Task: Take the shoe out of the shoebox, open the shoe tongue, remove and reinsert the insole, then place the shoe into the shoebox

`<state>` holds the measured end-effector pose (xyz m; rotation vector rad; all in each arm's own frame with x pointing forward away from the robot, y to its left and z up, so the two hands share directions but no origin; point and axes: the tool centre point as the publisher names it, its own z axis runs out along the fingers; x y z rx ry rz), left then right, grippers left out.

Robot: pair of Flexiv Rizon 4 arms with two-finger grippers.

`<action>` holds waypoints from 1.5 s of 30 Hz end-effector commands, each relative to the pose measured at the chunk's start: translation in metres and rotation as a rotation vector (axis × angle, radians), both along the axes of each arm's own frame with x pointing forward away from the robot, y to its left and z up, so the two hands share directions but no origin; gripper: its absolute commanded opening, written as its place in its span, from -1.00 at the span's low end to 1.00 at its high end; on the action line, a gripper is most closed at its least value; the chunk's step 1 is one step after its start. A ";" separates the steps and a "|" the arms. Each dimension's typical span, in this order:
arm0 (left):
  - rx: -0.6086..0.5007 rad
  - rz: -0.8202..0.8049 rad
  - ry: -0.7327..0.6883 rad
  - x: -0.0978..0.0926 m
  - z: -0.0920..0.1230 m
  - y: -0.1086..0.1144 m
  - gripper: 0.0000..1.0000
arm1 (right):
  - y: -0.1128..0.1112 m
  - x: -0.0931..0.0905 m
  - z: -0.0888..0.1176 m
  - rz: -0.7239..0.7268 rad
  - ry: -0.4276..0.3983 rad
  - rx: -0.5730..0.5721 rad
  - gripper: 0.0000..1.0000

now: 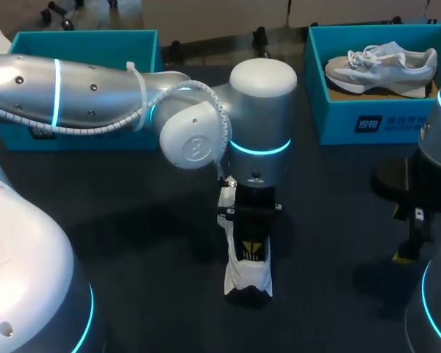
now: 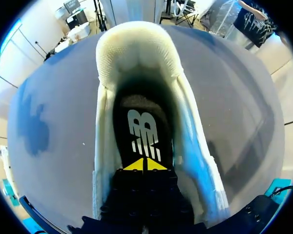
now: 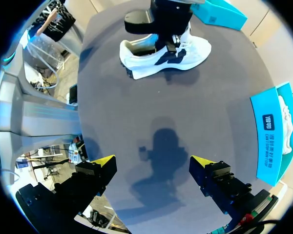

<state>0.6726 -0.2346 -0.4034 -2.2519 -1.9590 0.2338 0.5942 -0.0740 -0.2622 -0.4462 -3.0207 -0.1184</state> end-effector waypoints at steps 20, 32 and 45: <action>0.018 -0.077 0.124 -0.054 0.042 0.003 -1.00 | 0.000 -0.001 -0.001 0.001 -0.002 0.000 1.00; 0.051 -0.068 0.119 -0.067 0.000 0.005 -1.00 | 0.000 -0.001 -0.001 0.001 -0.002 0.000 1.00; 0.046 0.000 -0.054 -0.046 -0.005 0.009 -1.00 | 0.000 -0.001 -0.001 0.001 -0.002 0.000 1.00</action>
